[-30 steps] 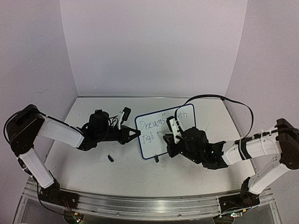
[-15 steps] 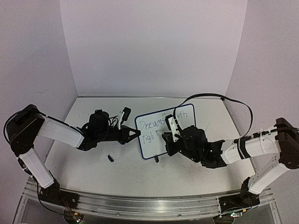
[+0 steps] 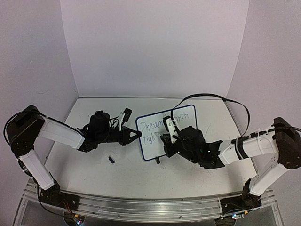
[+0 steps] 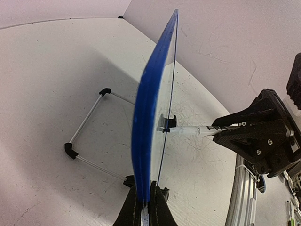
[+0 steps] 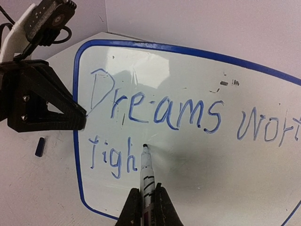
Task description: Write a sentence on the whiteboard
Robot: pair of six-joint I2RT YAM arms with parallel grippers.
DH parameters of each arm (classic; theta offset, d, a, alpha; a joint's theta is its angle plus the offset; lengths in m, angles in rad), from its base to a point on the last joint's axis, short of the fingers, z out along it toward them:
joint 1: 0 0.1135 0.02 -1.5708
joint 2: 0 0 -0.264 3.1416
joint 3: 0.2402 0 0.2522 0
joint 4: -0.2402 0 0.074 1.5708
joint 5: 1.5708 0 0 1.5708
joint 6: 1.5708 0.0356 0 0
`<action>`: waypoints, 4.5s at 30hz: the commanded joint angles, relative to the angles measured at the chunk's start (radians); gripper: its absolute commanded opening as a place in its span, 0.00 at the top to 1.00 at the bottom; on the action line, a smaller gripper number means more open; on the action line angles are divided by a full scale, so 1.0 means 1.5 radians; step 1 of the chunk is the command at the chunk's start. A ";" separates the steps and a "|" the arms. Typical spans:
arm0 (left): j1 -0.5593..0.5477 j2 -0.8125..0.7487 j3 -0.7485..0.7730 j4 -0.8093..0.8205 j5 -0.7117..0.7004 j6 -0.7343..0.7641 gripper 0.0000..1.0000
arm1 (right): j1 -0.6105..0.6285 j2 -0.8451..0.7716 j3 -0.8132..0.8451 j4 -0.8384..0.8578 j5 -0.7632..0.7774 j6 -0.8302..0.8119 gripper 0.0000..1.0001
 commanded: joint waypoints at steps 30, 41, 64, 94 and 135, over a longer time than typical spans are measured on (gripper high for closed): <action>0.002 -0.024 -0.002 -0.008 -0.022 0.022 1.00 | 0.001 -0.010 -0.030 -0.049 -0.008 0.061 1.00; 0.003 -0.022 0.000 -0.009 -0.021 0.021 1.00 | 0.001 -0.053 -0.035 -0.034 0.036 0.058 1.00; 0.002 -0.026 -0.003 -0.009 -0.022 0.023 1.00 | 0.001 -0.001 0.011 0.028 -0.023 0.031 1.00; 0.003 -0.031 -0.005 -0.010 -0.024 0.022 1.00 | -0.013 -0.036 -0.011 0.017 -0.003 0.041 1.00; 0.002 -0.026 0.003 -0.013 -0.020 0.023 1.00 | -0.013 -0.038 -0.019 -0.004 -0.010 0.052 1.00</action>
